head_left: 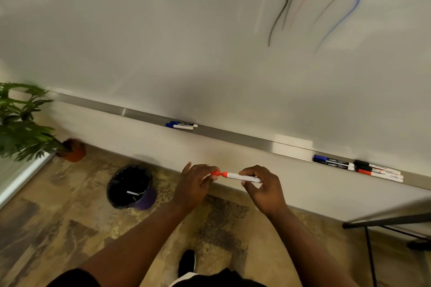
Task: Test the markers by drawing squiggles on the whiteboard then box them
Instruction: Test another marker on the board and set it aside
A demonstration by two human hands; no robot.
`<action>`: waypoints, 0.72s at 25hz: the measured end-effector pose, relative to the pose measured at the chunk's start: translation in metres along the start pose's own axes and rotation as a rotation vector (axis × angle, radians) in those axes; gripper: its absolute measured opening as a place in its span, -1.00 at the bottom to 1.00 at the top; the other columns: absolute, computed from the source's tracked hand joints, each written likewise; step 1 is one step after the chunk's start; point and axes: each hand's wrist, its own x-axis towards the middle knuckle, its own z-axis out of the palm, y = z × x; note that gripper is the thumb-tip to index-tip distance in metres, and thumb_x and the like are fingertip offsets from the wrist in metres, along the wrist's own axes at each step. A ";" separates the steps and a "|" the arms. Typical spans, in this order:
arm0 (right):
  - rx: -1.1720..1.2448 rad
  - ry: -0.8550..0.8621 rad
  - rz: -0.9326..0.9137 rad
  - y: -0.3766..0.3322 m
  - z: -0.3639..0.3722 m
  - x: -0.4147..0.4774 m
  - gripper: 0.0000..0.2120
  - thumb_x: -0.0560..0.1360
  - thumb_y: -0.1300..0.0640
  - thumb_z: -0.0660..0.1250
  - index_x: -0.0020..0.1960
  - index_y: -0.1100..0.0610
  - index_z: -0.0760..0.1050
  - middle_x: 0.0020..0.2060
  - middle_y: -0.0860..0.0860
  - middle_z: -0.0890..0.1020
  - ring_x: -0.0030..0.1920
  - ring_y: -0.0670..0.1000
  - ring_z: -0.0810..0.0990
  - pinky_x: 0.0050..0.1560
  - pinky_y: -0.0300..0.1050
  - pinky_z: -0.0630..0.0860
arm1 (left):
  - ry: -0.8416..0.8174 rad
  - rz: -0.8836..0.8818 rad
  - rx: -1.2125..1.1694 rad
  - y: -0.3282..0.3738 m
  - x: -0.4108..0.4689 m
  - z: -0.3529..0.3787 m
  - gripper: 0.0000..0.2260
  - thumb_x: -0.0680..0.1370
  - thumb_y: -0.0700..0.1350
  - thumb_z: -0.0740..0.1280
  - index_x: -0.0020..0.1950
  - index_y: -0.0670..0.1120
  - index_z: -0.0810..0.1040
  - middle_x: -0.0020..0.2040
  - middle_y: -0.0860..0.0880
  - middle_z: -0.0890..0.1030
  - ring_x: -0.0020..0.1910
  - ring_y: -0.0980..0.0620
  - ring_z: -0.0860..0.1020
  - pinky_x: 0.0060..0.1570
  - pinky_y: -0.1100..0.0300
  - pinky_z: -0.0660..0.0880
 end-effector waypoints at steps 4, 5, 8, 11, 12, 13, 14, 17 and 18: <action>-0.105 -0.068 -0.001 0.006 0.008 0.000 -0.77 0.46 0.20 0.50 0.01 -0.10 0.66 -0.08 -0.22 0.65 -0.03 -0.15 0.57 -0.02 -0.32 0.46 | 0.009 0.027 -0.012 0.001 -0.012 -0.001 -0.78 0.63 0.03 0.27 0.26 0.11 0.57 0.19 0.15 0.61 0.27 0.19 0.46 0.50 -0.01 0.14; -0.155 -0.078 -0.013 0.008 0.010 0.001 -0.76 0.46 0.19 0.50 0.03 -0.10 0.66 -0.08 -0.22 0.64 -0.02 -0.16 0.55 -0.02 -0.28 0.47 | 0.010 0.027 -0.008 0.001 -0.015 -0.003 -0.78 0.62 0.03 0.28 0.24 0.10 0.58 0.17 0.15 0.61 0.24 0.18 0.47 0.48 -0.01 0.18; -0.258 -0.089 -0.065 0.012 0.020 0.002 -0.75 0.43 0.19 0.53 0.05 -0.08 0.69 -0.10 -0.18 0.60 -0.05 -0.14 0.51 -0.06 -0.18 0.47 | 0.024 0.043 0.002 -0.001 -0.025 -0.009 -0.78 0.61 0.05 0.29 0.20 0.05 0.62 0.05 0.14 0.56 0.09 0.14 0.46 0.26 0.13 0.34; -0.336 -0.109 -0.167 0.009 0.036 0.004 -0.74 0.40 0.16 0.55 0.05 -0.07 0.70 -0.10 -0.15 0.66 -0.06 -0.06 0.56 -0.04 -0.04 0.46 | 0.040 -0.002 0.000 -0.011 -0.036 -0.021 -0.75 0.59 0.05 0.32 0.21 0.02 0.63 0.00 0.13 0.50 0.03 0.11 0.45 0.09 0.18 0.42; -0.355 -0.127 -0.200 0.008 0.043 0.004 -0.75 0.39 0.15 0.56 0.04 -0.07 0.70 -0.10 -0.14 0.68 -0.06 -0.03 0.58 -0.04 0.00 0.46 | 0.047 -0.012 0.015 -0.018 -0.041 -0.026 -0.75 0.58 0.04 0.34 0.20 0.00 0.64 0.00 0.12 0.52 0.03 0.10 0.45 0.10 0.16 0.41; -0.377 -0.144 -0.224 0.006 0.052 0.005 -0.76 0.40 0.13 0.56 0.04 -0.07 0.70 -0.10 -0.14 0.69 -0.06 -0.01 0.60 -0.04 0.03 0.45 | 0.058 -0.007 0.045 -0.025 -0.045 -0.032 -0.75 0.56 0.02 0.35 0.19 -0.01 0.64 0.00 0.09 0.54 0.04 0.09 0.45 0.11 0.14 0.40; -0.402 -0.159 -0.238 0.004 0.061 0.005 -0.77 0.40 0.11 0.55 0.04 -0.07 0.70 -0.10 -0.15 0.70 -0.05 -0.01 0.60 -0.04 0.03 0.44 | 0.064 0.007 0.090 -0.033 -0.049 -0.037 -0.74 0.55 0.02 0.35 0.18 -0.02 0.65 0.00 0.07 0.56 0.04 0.08 0.46 0.12 0.11 0.39; -0.476 -0.219 -0.237 -0.005 0.092 0.009 -0.80 0.44 0.08 0.51 0.05 -0.08 0.69 -0.12 -0.17 0.70 -0.08 -0.01 0.58 -0.06 0.00 0.38 | 0.061 0.058 0.173 -0.062 -0.055 -0.050 -0.76 0.53 0.01 0.36 0.14 -0.04 0.66 -0.03 0.03 0.59 0.01 0.05 0.47 0.09 0.08 0.39; -0.493 -0.235 -0.232 -0.008 0.105 0.012 -0.81 0.44 0.09 0.50 0.05 -0.07 0.68 -0.13 -0.16 0.70 -0.09 0.01 0.58 -0.07 0.00 0.37 | 0.061 0.077 0.174 -0.074 -0.055 -0.054 -0.78 0.53 -0.01 0.36 0.11 -0.05 0.66 -0.04 0.02 0.59 -0.01 0.04 0.47 0.09 0.08 0.39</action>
